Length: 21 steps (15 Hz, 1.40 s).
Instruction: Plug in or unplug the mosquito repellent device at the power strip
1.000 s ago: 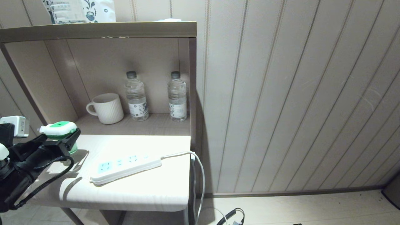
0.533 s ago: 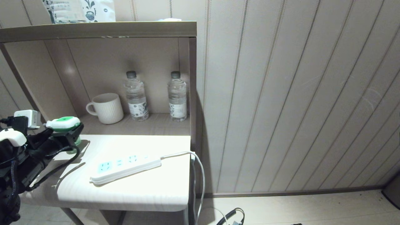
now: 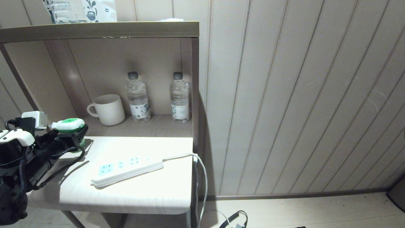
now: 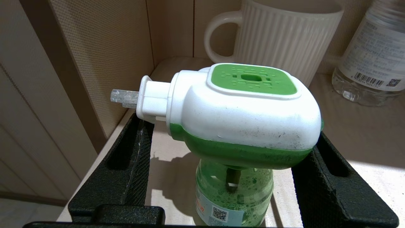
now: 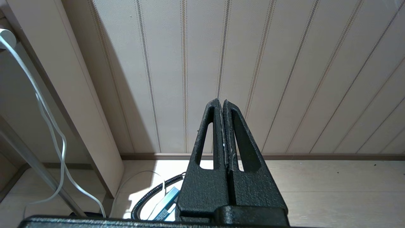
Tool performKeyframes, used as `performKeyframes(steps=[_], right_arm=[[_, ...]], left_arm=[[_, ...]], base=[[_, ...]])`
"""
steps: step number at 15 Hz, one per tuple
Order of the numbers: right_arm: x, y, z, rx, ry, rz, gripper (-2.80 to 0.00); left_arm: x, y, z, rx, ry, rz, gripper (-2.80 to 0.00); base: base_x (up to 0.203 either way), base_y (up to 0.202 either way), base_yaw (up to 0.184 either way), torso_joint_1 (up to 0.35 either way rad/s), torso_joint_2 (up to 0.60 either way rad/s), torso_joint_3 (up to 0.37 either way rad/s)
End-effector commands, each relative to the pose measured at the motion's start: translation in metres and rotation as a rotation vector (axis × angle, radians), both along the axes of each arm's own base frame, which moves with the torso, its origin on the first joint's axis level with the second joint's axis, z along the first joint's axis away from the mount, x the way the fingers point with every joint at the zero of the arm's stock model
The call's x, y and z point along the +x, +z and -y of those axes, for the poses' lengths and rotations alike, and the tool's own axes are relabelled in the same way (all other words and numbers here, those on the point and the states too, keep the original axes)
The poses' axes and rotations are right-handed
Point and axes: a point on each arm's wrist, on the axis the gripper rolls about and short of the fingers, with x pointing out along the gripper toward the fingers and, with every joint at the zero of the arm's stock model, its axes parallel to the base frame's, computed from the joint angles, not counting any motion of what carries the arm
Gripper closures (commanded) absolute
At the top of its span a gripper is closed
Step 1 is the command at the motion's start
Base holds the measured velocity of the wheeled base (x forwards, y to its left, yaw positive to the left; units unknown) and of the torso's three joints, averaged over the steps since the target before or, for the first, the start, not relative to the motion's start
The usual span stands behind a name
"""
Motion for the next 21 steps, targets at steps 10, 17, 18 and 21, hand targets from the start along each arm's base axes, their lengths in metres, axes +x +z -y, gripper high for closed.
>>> performKeyframes(steps=[10,17,18,21], right_arm=[[0.0,0.0,0.0,0.0,0.0,0.0,0.0],[0.0,0.0,0.0,0.0,0.0,0.0,0.0],[0.0,0.0,0.0,0.0,0.0,-0.001,0.0],[0.0,0.0,0.0,0.0,0.0,0.0,0.0]], left_arm=[[-0.005,-0.006,0.004,-0.005,0.004,-0.005,0.0],[-0.008,-0.002,0.004,0.003,0.004,0.008,0.0],[-0.008,-0.001,0.004,0.003,0.005,0.01,0.0],[-0.009,0.001,0.004,0.005,0.01,0.015,0.0]], base=[[0.0,0.0,0.0,0.0,0.0,0.0],[0.0,0.0,0.0,0.0,0.0,0.0],[0.0,0.0,0.0,0.0,0.0,0.0],[0.0,0.0,0.0,0.0,0.0,0.0]])
